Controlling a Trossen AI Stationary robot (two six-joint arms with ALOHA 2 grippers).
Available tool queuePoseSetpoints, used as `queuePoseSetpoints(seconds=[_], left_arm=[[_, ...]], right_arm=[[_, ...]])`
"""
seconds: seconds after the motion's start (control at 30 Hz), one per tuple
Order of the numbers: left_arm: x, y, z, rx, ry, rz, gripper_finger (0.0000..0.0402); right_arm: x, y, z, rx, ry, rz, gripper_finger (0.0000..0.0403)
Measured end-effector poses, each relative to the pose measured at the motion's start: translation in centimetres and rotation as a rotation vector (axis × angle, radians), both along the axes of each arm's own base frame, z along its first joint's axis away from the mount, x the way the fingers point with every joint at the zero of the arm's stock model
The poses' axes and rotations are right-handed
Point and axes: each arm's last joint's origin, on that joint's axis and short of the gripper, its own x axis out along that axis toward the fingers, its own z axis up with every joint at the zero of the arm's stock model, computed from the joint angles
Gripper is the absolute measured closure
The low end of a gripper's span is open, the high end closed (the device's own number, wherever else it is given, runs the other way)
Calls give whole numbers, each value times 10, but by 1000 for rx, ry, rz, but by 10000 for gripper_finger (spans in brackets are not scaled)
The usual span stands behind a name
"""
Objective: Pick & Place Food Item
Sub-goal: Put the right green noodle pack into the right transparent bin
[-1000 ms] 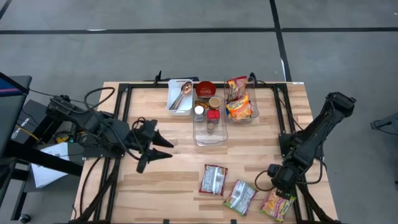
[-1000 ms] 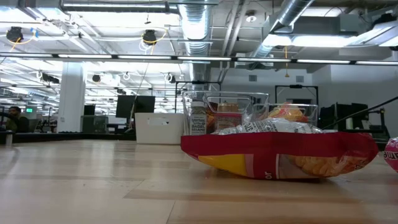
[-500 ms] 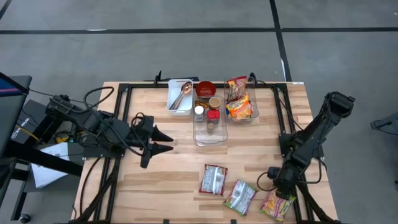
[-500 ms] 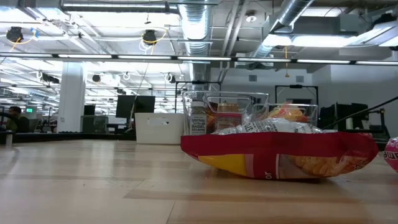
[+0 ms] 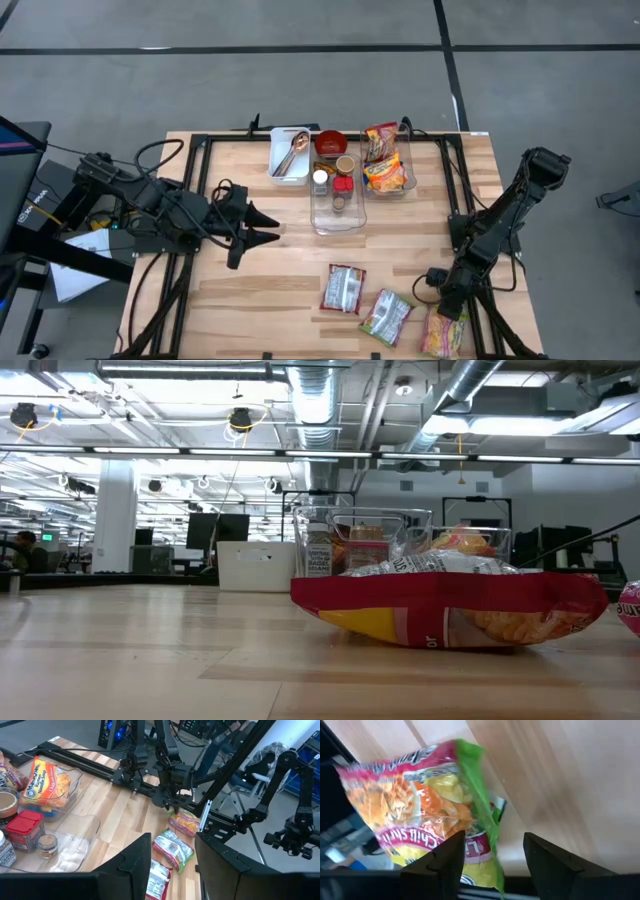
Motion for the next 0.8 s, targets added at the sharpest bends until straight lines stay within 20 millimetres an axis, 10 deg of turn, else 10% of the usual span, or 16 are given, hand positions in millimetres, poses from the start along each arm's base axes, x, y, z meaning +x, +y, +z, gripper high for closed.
queuePoseSetpoints(seconds=[0.3, 0.63, 0.8], left_arm=[[0, 0, 0, 2, 2, 0, 256], [-1, 0, -2, 14, 22, 0, 259], [-1, 0, -2, 19, 22, -2, 259]], right_arm=[[1, 0, -2, 7, -41, -33, 221], [5, 5, 1, 62, -93, -38, 384], [9, 8, 4, 90, -149, -68, 398]])
